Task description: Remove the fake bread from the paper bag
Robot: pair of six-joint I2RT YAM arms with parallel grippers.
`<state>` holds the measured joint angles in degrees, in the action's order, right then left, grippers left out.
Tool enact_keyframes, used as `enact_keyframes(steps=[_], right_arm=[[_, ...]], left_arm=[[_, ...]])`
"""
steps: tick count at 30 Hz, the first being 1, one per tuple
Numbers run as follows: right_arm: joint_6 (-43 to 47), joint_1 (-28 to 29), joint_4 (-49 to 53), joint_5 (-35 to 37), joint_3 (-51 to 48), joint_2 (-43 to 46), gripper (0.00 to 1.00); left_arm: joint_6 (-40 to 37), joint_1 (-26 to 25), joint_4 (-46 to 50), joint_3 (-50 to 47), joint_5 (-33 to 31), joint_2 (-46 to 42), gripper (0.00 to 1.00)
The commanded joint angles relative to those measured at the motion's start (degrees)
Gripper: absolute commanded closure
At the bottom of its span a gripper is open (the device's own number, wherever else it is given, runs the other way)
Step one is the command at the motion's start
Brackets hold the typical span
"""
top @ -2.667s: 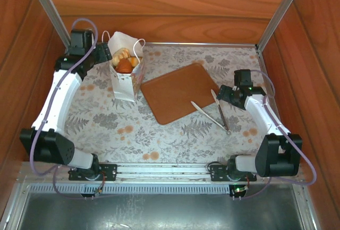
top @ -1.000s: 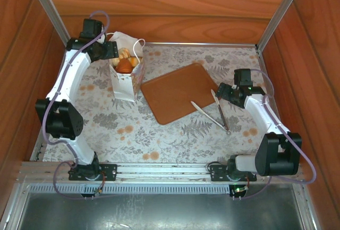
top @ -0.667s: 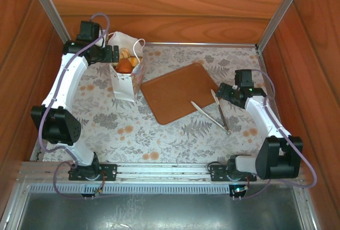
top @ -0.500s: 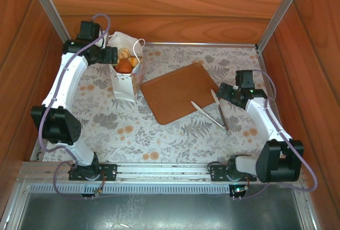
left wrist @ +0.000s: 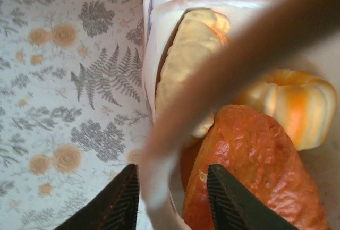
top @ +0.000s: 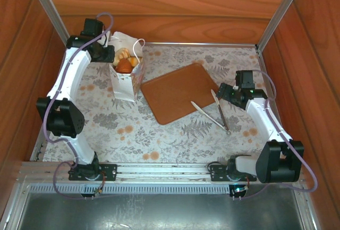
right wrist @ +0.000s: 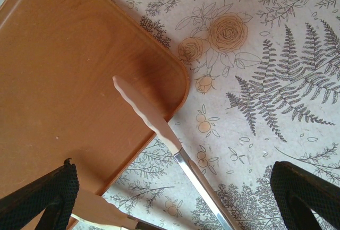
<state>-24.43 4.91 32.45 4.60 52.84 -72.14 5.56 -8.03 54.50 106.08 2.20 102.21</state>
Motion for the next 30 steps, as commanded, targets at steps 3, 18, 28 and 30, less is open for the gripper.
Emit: enact_keyframes(steps=[3,18,28,30], right_arm=[[-0.5,0.4,0.33,-1.29,-0.46,0.32,0.0],[2.08,7.57,-2.41,-2.86,-3.61,3.01,0.0],[-2.57,22.6,-2.3,-0.37,-5.06,2.4,0.09],[-3.61,24.98,-1.61,0.0,-5.2,2.1,0.13]], left_arm=[[0.16,-0.4,1.87,4.65,-0.68,2.41,0.79],[-9.42,-0.23,1.67,24.34,-9.76,13.58,1.0],[-11.86,-0.13,1.72,34.28,-12.66,18.49,1.0],[-11.53,-0.15,1.72,33.36,-12.58,18.3,1.0]])
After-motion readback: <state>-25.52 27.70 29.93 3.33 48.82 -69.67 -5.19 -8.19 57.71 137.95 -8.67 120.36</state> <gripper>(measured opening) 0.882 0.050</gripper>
